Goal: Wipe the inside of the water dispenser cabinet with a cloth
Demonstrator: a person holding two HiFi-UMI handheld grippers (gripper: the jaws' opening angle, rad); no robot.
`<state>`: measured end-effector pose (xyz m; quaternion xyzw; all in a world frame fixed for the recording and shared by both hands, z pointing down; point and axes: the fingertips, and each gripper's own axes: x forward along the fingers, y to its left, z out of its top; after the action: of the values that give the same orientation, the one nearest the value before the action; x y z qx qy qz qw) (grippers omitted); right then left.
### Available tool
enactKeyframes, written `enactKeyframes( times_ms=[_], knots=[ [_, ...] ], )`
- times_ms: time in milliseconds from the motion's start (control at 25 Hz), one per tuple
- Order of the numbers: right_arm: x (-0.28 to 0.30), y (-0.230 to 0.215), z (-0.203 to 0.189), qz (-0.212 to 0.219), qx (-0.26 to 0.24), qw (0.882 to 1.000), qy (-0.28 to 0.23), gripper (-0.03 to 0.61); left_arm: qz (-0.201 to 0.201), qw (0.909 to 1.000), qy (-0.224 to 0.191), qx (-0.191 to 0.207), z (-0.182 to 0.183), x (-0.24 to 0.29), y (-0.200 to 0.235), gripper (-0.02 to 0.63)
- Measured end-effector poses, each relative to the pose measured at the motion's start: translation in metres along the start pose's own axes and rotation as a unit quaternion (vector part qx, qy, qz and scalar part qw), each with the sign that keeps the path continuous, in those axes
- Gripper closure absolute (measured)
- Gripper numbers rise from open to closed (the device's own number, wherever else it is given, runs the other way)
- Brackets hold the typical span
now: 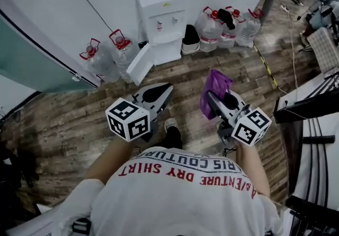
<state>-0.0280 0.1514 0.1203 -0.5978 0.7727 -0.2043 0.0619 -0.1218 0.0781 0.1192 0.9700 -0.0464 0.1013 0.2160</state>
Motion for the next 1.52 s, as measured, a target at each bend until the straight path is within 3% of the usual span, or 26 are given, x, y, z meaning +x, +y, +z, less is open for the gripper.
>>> enactKeyframes(
  times_ms=[440, 840, 1120, 1280, 1400, 1520],
  knots=[
    [0.156, -0.135, 0.029, -0.008, -0.001, 0.998, 0.068, 0.479, 0.046, 0.9985, 0.008, -0.028, 0.041, 0.095, 0.175, 0.586],
    [0.237, -0.182, 0.001, 0.011, 0.002, 0.992, 0.13, 0.479, 0.105, 0.9927, 0.008, -0.06, 0.026, 0.121, 0.264, 0.586],
    [0.286, -0.214, -0.014, 0.079, -0.04, 0.981, 0.175, 0.479, 0.183, 0.9802, 0.006, -0.076, 0.01, 0.131, 0.302, 0.586],
    [0.317, -0.244, -0.026, 0.121, -0.05, 0.973, 0.191, 0.479, 0.209, 0.9767, 0.009, -0.05, 0.003, 0.148, 0.322, 0.586],
    [0.335, -0.259, -0.05, 0.177, -0.079, 0.954, 0.228, 0.479, 0.247, 0.9677, 0.024, -0.043, -0.015, 0.156, 0.339, 0.586],
    [0.346, -0.278, -0.079, 0.204, -0.106, 0.938, 0.26, 0.479, 0.261, 0.9633, 0.027, -0.054, -0.039, 0.166, 0.352, 0.586]
  ],
)
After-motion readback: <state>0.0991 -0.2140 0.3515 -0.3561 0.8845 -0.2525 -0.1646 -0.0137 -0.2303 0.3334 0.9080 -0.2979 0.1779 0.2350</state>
